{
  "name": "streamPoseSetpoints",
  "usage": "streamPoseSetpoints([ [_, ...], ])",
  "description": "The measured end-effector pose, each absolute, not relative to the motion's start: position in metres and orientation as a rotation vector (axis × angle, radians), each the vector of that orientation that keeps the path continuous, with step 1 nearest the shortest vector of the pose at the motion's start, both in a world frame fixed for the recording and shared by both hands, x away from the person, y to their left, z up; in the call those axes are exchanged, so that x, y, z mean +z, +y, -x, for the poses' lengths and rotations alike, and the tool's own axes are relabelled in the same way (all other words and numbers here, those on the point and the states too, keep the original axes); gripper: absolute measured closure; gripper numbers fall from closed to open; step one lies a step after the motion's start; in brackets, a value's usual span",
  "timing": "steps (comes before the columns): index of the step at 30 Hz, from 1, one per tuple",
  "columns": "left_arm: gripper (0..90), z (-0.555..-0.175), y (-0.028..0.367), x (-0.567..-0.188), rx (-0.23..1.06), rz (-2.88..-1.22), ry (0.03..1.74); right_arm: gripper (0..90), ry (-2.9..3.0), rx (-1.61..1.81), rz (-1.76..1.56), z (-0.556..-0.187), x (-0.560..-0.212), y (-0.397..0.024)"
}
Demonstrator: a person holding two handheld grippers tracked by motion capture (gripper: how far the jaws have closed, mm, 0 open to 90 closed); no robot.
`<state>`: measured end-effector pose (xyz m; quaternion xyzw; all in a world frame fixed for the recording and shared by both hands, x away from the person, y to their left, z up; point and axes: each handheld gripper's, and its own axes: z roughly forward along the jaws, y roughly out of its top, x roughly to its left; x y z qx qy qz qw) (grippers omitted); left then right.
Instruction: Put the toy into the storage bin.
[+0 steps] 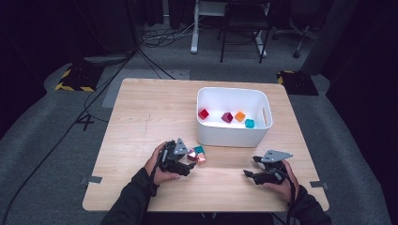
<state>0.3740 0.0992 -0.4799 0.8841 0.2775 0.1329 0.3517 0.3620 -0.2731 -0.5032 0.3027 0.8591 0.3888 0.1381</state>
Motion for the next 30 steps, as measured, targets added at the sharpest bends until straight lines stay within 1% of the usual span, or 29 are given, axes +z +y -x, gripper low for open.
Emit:
streamPoseSetpoints([
  [5,22.8,-0.380,0.092,-0.487,0.328,-2.298,0.719,25.7,2.485,1.125,-0.877,-0.362,-0.503,-0.273],
  [8,26.2,-0.383,0.088,-0.492,0.325,-2.315,0.722,25.7,2.486,1.123,-0.875,-0.362,-0.503,-0.273],
  [10,30.4,-0.385,0.088,-0.493,0.342,-2.333,0.712,25.7,2.486,1.124,-0.875,-0.362,-0.503,-0.273],
  [11,33.1,-0.385,0.088,-0.494,0.321,-2.328,0.719,25.7,2.485,1.124,-0.874,-0.362,-0.503,-0.273],
  [15,39.6,-0.388,0.090,-0.495,0.332,-2.311,0.735,25.7,2.486,1.123,-0.873,-0.362,-0.503,-0.273],
  [17,44.9,-0.389,0.091,-0.496,0.316,-2.304,0.727,25.7,2.485,1.124,-0.875,-0.362,-0.503,-0.273],
  [18,46.2,-0.389,0.091,-0.496,0.313,-2.303,0.729,25.7,2.485,1.125,-0.875,-0.362,-0.503,-0.273],
  [19,49.1,-0.390,0.092,-0.496,0.314,-2.298,0.717,25.7,2.486,1.124,-0.875,-0.362,-0.503,-0.273],
  [20,53.8,-0.389,0.092,-0.496,0.316,-2.300,0.715,25.7,2.485,1.124,-0.875,-0.362,-0.503,-0.273],
  [24,54.8,-0.388,0.094,-0.495,0.316,-2.304,0.728,25.7,2.485,1.124,-0.874,-0.362,-0.503,-0.273],
  [25,56.1,-0.389,0.095,-0.495,0.333,-2.291,0.719,25.7,2.485,1.124,-0.874,-0.362,-0.503,-0.273],
  [30,56.8,-0.389,0.098,-0.494,0.301,-2.266,0.726,25.7,2.485,1.124,-0.873,-0.362,-0.503,-0.273],
])
